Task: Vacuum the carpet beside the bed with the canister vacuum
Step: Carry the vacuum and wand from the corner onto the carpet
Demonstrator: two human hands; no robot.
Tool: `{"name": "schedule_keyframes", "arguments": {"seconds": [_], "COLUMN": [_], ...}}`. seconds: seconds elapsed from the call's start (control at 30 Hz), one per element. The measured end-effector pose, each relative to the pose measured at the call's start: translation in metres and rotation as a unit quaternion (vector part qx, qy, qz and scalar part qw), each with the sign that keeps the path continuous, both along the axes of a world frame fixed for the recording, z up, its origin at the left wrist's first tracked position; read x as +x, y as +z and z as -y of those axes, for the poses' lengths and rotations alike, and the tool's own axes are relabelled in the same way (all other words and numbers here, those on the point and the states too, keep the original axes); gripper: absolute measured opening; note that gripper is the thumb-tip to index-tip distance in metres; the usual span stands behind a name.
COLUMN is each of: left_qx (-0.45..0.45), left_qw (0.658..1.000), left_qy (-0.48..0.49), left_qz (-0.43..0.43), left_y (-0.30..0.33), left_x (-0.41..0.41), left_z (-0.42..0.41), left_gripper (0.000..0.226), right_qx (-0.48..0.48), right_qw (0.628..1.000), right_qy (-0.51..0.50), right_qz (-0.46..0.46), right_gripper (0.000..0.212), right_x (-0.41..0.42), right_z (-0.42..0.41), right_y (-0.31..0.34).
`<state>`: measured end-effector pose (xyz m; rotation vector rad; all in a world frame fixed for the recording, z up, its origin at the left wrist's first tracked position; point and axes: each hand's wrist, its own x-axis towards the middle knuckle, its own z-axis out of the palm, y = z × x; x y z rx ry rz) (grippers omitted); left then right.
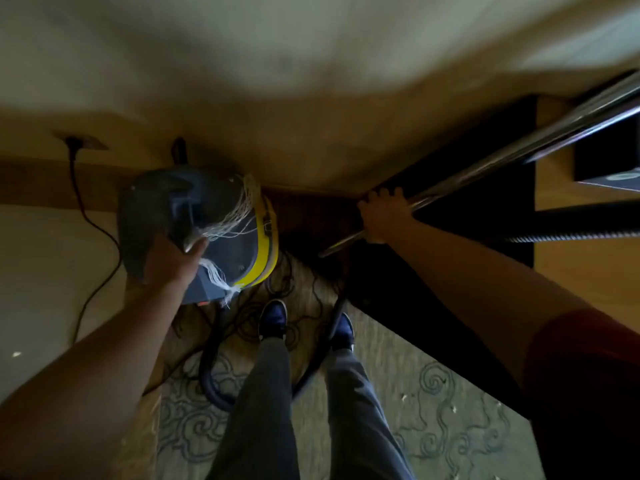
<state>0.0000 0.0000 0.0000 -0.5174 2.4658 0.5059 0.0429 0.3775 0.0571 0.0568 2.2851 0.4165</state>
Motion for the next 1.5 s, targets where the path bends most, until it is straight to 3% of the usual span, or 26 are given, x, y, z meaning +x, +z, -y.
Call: {"name": "schedule_keyframes", "arguments": {"seconds": [0.17, 0.37, 0.67, 0.7, 0.87, 1.2, 1.3, 1.43, 1.5], "left_qx": [-0.031, 0.049, 0.219, 0.216, 0.234, 0.228, 0.225, 0.207, 0.205], "left_qw": [0.999, 0.993, 0.947, 0.946, 0.945, 0.947, 0.943, 0.941, 0.94], "left_qy": [0.028, 0.11, 0.231, 0.239, 0.228, 0.225, 0.244, 0.263, 0.272], "left_qz": [-0.026, -0.013, 0.03, 0.032, 0.012, -0.012, -0.034, -0.038, -0.034], "left_y": [-0.015, -0.033, -0.053, -0.054, -0.05, -0.041, -0.037, -0.031, -0.028], "left_x": [-0.005, -0.009, -0.025, -0.026, -0.017, 0.013, 0.042, 0.088, 0.109], "left_z": [-0.009, -0.02, -0.008, -0.008, -0.009, -0.001, 0.004, 0.011, 0.014], "left_gripper": [0.075, 0.058, 0.008, 0.004, 0.01, 0.013, 0.006, 0.017, 0.023], "right_qx": [0.064, 0.125, 0.134, 0.128, 0.093, 0.004, -0.012, -0.023, -0.026], "right_qw": [0.994, 0.983, 0.966, 0.967, 0.977, 0.985, 0.977, 0.968, 0.971], "right_qy": [0.012, 0.051, 0.058, 0.057, 0.015, -0.107, -0.163, -0.206, -0.196], "right_qz": [0.091, 0.121, 0.211, 0.211, 0.193, 0.132, 0.134, 0.138, 0.135], "right_gripper": [0.071, 0.062, 0.015, 0.016, 0.069, 0.044, 0.049, 0.068, 0.068], "right_x": [-0.008, 0.006, 0.024, 0.027, 0.063, 0.148, 0.169, 0.201, 0.218], "right_z": [-0.006, -0.023, 0.005, 0.007, 0.008, 0.068, 0.083, 0.094, 0.095], "right_y": [-0.007, -0.025, -0.038, -0.037, -0.032, -0.027, -0.025, -0.019, -0.019]}}
